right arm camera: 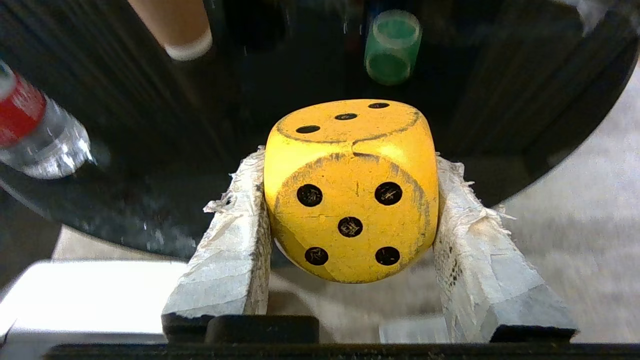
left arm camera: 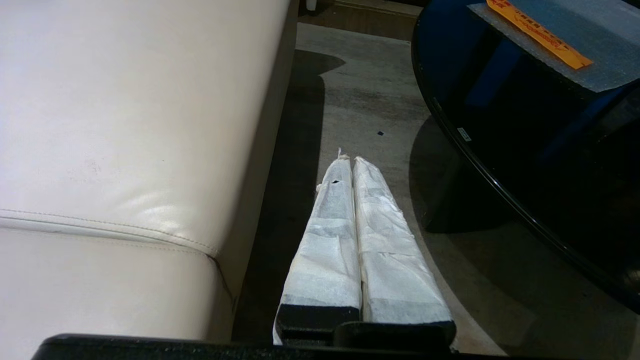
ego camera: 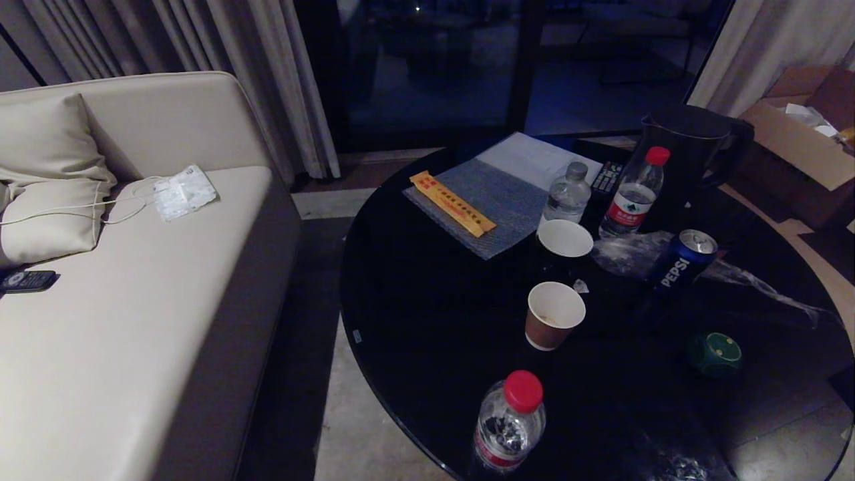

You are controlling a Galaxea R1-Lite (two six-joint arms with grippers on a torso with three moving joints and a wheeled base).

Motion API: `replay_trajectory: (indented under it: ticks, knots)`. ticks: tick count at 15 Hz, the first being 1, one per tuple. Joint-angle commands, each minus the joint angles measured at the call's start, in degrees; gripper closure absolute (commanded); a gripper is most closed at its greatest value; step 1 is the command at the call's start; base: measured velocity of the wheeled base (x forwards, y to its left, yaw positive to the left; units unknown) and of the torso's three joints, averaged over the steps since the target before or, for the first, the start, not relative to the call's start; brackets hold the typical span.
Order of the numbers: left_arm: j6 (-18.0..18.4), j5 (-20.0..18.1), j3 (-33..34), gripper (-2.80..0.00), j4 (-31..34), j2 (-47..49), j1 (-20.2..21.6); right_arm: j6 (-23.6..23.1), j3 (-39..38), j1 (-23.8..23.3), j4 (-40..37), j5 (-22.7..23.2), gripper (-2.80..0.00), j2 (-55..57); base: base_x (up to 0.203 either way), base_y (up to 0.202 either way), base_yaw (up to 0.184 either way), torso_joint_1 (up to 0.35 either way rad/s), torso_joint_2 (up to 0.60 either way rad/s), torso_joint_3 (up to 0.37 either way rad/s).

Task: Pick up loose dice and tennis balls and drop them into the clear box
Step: Put the toys in the box

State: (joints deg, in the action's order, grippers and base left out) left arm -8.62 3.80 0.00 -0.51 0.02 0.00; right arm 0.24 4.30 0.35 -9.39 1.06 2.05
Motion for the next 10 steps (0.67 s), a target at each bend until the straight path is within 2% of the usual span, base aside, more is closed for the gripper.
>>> replay_trajectory:
  ticks: [1,10]
  knots:
    - [-0.08,-0.01,0.0,0.0,-0.02,-0.11,0.0,0.28,-0.52,0.09,-0.28,-0.07,0.0,-2.13,0.0,0.0,0.0,0.0,0.0,0.0]
    - [0.01,-0.01,0.0,0.0,-0.02,-0.03,0.0,0.28,-0.52,0.09,-0.28,-0.09,0.0,-2.12,0.0,0.0,0.0,0.0,0.0,0.0]
